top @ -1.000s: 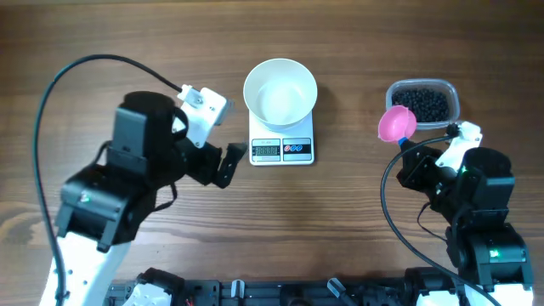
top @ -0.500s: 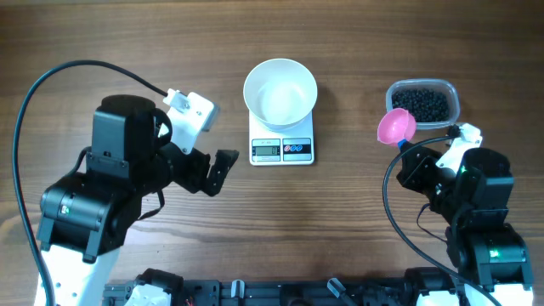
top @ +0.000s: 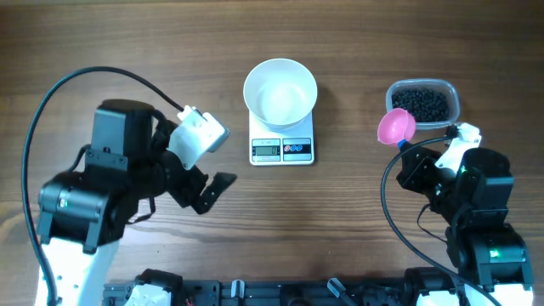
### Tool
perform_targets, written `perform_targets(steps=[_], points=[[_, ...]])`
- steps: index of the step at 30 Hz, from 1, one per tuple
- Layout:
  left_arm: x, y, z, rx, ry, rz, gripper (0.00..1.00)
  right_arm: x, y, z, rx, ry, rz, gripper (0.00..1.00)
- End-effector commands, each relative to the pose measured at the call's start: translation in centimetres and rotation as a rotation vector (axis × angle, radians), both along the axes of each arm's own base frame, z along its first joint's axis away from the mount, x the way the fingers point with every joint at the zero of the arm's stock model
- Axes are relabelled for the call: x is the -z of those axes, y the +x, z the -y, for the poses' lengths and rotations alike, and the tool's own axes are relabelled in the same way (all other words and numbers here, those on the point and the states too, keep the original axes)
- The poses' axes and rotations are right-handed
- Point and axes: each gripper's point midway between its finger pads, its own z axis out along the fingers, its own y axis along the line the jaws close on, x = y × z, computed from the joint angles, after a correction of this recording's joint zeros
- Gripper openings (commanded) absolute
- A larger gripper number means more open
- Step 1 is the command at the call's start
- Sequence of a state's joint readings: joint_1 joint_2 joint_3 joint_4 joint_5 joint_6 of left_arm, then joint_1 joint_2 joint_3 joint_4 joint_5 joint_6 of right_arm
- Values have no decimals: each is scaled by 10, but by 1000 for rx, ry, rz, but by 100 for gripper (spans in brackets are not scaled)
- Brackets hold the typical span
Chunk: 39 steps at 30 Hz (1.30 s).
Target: Scoop item into bowl and weigh 150g on scale
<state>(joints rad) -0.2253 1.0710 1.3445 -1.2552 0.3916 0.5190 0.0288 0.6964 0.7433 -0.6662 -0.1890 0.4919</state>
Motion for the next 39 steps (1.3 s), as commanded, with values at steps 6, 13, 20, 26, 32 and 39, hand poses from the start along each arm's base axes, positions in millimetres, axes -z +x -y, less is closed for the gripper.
perform_targets(steps=[6, 13, 20, 26, 32, 39], points=[[26, 21, -10, -34, 36, -118, 100, -3, 1, 3, 0, -23, 13, 4], [29, 7, -8, 86, 66, -112, 100, -4, 1, 3, 0, -22, 14, 4], [29, 17, -16, 52, 115, -77, 100, -3, 1, 2, -1, -21, 14, 4], [24, 28, -17, 34, 119, -27, 100, -2, 0, 3, -1, -21, 4, 4], [27, 24, -18, 14, 112, -60, 100, -2, 0, 3, -1, -22, 5, 4], [27, 23, -18, 15, 112, -61, 100, -2, 0, 3, 0, -21, 4, 4]])
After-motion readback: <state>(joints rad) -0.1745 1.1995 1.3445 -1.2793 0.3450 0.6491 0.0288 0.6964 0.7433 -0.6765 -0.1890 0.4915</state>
